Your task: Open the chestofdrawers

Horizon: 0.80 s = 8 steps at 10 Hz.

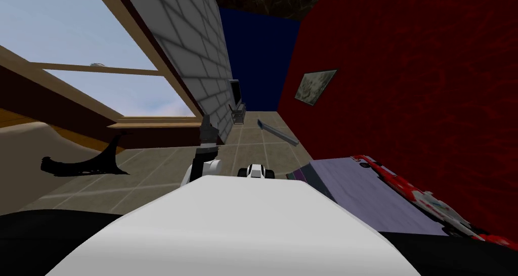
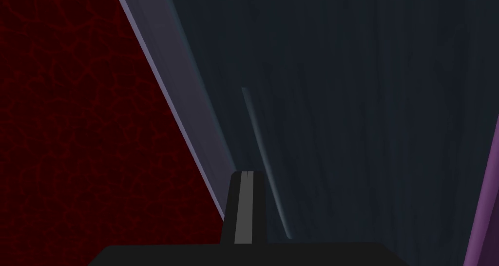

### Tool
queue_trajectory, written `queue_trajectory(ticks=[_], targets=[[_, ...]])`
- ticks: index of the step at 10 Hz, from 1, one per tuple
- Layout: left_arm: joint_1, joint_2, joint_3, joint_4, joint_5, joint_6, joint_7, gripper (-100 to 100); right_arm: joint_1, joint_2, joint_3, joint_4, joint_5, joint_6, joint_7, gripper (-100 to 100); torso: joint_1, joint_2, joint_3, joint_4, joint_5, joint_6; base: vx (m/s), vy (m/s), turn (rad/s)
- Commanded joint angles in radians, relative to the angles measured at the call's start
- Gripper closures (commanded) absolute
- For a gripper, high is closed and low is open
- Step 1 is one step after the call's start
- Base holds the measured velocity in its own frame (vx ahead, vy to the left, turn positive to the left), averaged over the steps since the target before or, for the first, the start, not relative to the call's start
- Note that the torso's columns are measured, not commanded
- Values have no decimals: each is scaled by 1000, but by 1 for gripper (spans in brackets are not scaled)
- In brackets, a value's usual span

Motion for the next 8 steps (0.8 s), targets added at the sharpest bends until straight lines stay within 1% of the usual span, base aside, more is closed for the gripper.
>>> queue_trajectory(ticks=[1, 2, 3, 4, 5, 6, 7, 8], targets=[[0, 0, 0, 0, 0, 0, 0, 0, -32, -17, -19, 24, -75, -4, 13, 100, 3, 4, 2, 1, 1, -2, -107, 70, 275], [0, 0, 0, 0, 0, 0, 0, 0, -57, -33, -36, 41, -107, -7, 28, 100, 3, 5, 3, 1, 1, 0, -157, 109, 355], [0, 0, 0, 0, 0, 0, 0, 0, -57, -33, -36, 41, -137, -7, 28, 100, 6, 8, 5, 2, 1, -1, -135, 104, 275], [0, 0, 0, 0, 0, 0, 0, 0, -83, -48, -53, 57, -167, -9, 43, 100, 4, 6, 4, 2, 1, 0, -128, 147, 391], [0, 0, 0, 0, 0, 0, 0, 0, -83, -48, -53, 57, -197, -9, 43, 100, 5, 5, 3, 1, 1, -1, -99, 124, 264], [0, 0, 0, 0, 0, 0, 0, 0, -108, -64, -70, 74, -228, -12, 58, 100, 2, 3, 2, 1, 1, 0, -131, 139, 327], [0, 0, 0, 0, 0, 0, 0, 0, -108, -64, -70, 74, -258, -12, 58, 100, 3, 5, 3, 1, 1, -1, -121, 111, 276], [0, 0, 0, 0, 0, 0, 0, 0, -108, -64, -70, 74, -269, -12, 58, 100, 1, 5, 3, 1, 0, 0, -55, 44, 42]])
